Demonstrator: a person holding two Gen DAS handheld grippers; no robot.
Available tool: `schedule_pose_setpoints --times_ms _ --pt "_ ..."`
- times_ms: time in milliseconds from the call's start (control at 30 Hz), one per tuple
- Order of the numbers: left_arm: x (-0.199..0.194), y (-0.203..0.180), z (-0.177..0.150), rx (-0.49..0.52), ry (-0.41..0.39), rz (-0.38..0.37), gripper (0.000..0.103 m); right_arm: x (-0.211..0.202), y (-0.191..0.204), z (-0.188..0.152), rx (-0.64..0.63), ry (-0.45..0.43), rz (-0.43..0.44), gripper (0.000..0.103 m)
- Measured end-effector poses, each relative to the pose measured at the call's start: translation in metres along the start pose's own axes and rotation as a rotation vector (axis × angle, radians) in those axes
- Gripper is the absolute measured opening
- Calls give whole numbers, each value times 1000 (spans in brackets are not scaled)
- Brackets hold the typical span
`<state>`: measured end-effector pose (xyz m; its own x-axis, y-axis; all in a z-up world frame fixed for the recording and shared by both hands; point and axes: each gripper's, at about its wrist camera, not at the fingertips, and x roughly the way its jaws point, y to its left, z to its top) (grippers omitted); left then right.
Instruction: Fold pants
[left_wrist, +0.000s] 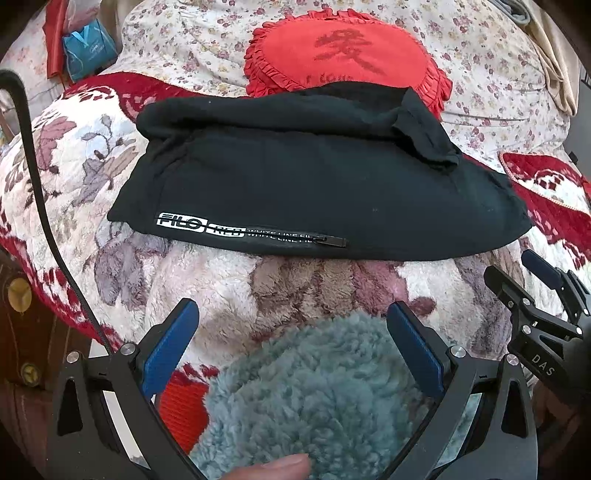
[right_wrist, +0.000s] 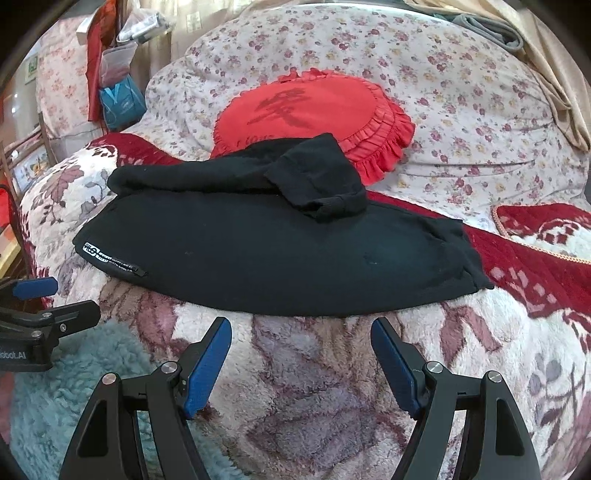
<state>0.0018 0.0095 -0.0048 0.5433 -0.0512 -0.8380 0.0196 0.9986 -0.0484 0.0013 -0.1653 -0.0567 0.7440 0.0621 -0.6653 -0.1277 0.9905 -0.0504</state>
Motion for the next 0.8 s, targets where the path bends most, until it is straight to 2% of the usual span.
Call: schedule_pose_setpoints --times_ms 600,633,700,800 --pt "9 7 2 -26 36 -36 102 10 -6 -3 6 24 -15 76" --pt "9 8 1 -30 38 -40 102 11 -5 -3 6 26 -29 76" --pt "11 9 2 -39 43 -46 102 14 -7 -4 9 35 -125 76" --pt "11 8 2 -39 48 -44 102 17 -15 -4 39 46 -213 76"
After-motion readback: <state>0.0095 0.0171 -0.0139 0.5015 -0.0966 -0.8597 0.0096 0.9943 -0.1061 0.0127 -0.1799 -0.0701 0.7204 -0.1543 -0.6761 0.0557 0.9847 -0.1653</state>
